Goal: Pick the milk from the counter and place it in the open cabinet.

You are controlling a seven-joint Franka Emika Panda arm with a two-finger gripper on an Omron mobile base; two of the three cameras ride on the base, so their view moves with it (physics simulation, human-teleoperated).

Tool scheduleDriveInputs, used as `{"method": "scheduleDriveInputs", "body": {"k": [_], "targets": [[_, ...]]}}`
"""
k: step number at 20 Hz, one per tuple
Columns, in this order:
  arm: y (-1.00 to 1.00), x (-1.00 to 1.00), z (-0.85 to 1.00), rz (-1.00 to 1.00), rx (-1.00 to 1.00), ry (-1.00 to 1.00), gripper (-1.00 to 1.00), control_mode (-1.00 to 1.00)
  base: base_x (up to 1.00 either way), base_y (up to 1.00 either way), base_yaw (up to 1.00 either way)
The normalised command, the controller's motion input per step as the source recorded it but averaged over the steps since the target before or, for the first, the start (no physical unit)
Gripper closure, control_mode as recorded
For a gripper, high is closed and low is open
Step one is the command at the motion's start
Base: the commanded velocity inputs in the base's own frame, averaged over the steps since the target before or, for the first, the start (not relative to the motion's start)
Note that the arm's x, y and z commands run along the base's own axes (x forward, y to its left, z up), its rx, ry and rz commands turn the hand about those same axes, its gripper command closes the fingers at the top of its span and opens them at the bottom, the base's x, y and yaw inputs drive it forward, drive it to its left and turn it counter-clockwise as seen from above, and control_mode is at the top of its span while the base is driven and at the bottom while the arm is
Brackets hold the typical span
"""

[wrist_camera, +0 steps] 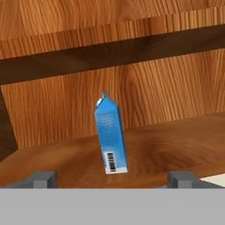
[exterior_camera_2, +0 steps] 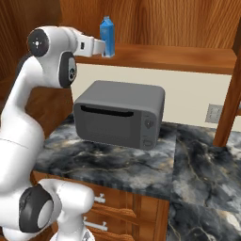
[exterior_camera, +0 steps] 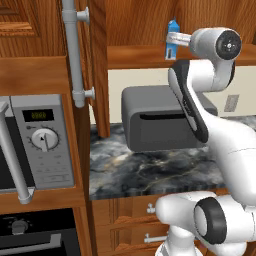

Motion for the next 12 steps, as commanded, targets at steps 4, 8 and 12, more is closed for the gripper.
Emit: {"method": "scheduleDriveInputs", "body": {"k": [4, 8, 12], "targets": [[0.14, -1.00, -0.13, 0.07, 0.00, 0.00, -1.00, -1.00, 0.00, 0.00, 0.00], [0.02, -1.00, -0.14, 0.16, -0.01, 0.01, -1.00, -1.00, 0.00, 0.00, 0.00], [0.03, -1.00, 0.00, 0.09, -0.05, 0.14, -1.00, -1.00, 0.00, 0.00, 0.00]]}}
